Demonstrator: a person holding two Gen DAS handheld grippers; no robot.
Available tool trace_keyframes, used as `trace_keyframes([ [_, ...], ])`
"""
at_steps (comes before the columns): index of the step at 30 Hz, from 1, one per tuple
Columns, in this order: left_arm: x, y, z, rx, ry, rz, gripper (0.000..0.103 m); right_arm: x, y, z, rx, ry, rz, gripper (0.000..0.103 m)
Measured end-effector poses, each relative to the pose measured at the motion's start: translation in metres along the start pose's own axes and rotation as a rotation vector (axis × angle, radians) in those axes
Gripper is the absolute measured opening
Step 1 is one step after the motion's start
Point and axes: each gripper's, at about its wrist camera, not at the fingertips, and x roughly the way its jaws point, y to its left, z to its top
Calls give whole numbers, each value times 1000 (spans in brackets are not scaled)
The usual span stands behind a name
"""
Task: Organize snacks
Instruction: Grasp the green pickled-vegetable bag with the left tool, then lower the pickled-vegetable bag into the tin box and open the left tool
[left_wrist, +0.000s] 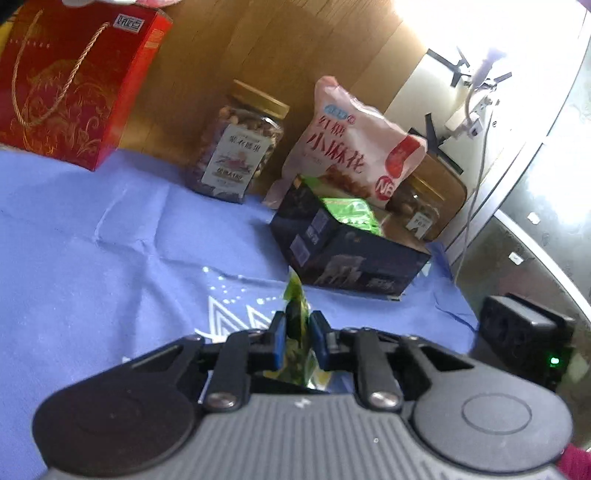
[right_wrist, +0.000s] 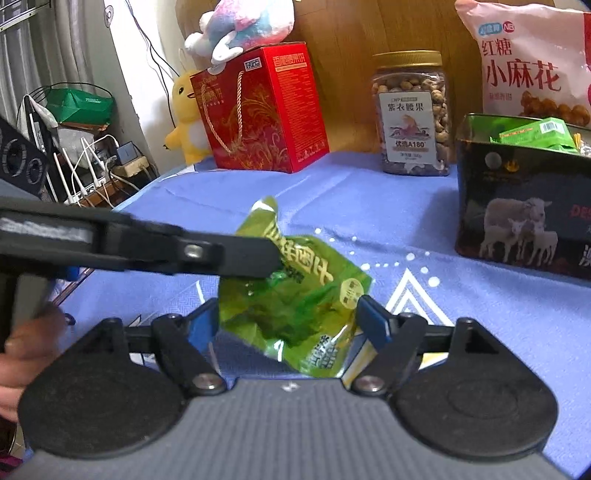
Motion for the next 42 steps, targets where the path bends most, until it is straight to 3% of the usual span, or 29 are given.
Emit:
trace_keyframes([
  [3,5,-13,-3,52,4,68,15,-1,0,0,3,0,2,82],
  [5,10,-17,1,52,22,105,25,-1,0,0,0,0,0,82],
  [6,15,-19,2,62,37,126,38,-1,0,0,3,0,2,82],
  [7,22,-23,3,82,52,161,41,-2,-1,0,7,-2,5,82],
  [9,36,-24,2,110,78,229,41,-3,-3,0,18,-7,3,82],
  [10,44,-21,2,94,107,242,33,-4,-4,0,24,-9,2,82],
  [14,43,2,4,-61,127,154,24,-8,-10,0,63,-22,5,83],
  [17,31,4,7,-94,110,90,24,-13,-16,-2,116,-46,17,98],
  [19,21,4,8,-108,96,37,21,-16,-18,-2,134,-53,37,101],
  [22,14,3,10,-134,85,-35,20,-16,-16,-2,126,-49,45,99],
  [24,14,0,11,-143,87,-49,20,-22,-13,-3,106,-78,59,86],
  [26,17,-4,12,-125,98,-31,20,-26,-8,-5,84,-85,56,81],
  [27,19,-7,12,-117,103,-24,20,-29,-6,-6,74,-93,44,70],
  [29,24,-14,16,-98,115,-14,18,-38,-2,-6,55,-120,33,61],
  [34,44,-44,35,-15,141,-88,18,-66,-7,-5,30,-220,-82,60],
  [42,106,-119,84,183,139,-171,20,-112,-57,26,-4,-354,-295,60],
])
